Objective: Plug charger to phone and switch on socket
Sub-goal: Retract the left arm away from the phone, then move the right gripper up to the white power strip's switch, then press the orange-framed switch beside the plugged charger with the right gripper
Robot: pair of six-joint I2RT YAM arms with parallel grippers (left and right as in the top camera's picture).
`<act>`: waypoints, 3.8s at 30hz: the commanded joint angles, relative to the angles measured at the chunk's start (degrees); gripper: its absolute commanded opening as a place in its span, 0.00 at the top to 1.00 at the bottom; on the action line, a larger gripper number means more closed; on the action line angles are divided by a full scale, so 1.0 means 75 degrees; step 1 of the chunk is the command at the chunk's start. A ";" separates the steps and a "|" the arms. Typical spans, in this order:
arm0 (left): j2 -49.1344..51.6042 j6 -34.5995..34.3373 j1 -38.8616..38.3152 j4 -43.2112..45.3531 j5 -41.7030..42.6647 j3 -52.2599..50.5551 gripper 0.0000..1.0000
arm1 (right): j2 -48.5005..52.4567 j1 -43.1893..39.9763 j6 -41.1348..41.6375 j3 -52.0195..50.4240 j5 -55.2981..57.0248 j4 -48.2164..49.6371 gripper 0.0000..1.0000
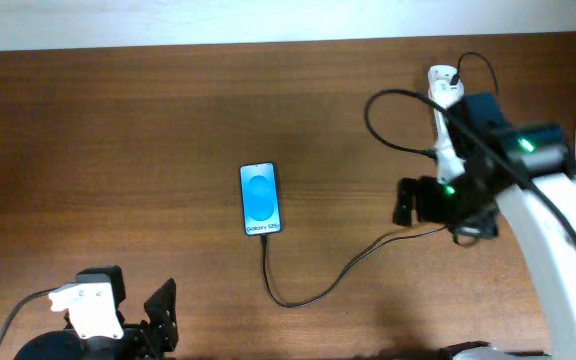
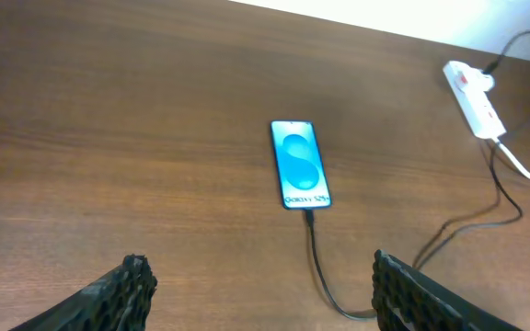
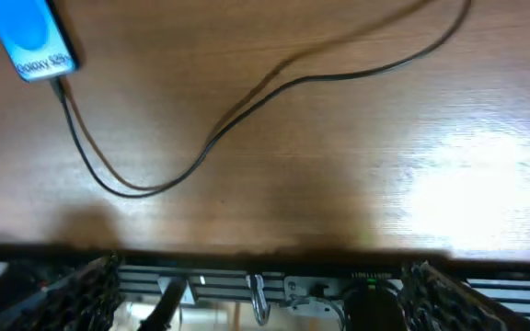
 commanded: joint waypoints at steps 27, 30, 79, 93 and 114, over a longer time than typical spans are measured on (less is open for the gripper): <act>-0.1830 0.0408 -0.1329 -0.0428 0.0294 -0.0052 0.01 | -0.3220 -0.0038 0.1547 0.0093 0.0746 -0.0597 0.01; -0.1830 0.0408 -0.1329 -0.0589 0.0297 -0.0052 0.00 | -0.3220 -0.0038 0.1550 0.0093 0.0895 -0.0306 0.02; -0.1830 0.0408 -0.1329 -0.3305 0.0326 -0.0052 0.01 | 0.6615 -0.5391 0.2946 0.2926 -0.4389 0.6088 0.96; -0.1830 0.0408 -0.1332 -0.3305 0.0326 -0.0052 0.01 | 0.7184 -0.4739 0.3404 0.2923 -0.3491 0.7175 0.96; -0.1830 0.0408 -0.1332 -0.3302 0.0326 -0.0052 0.01 | 0.7836 -0.4022 0.4301 0.2923 -0.3882 0.7933 0.96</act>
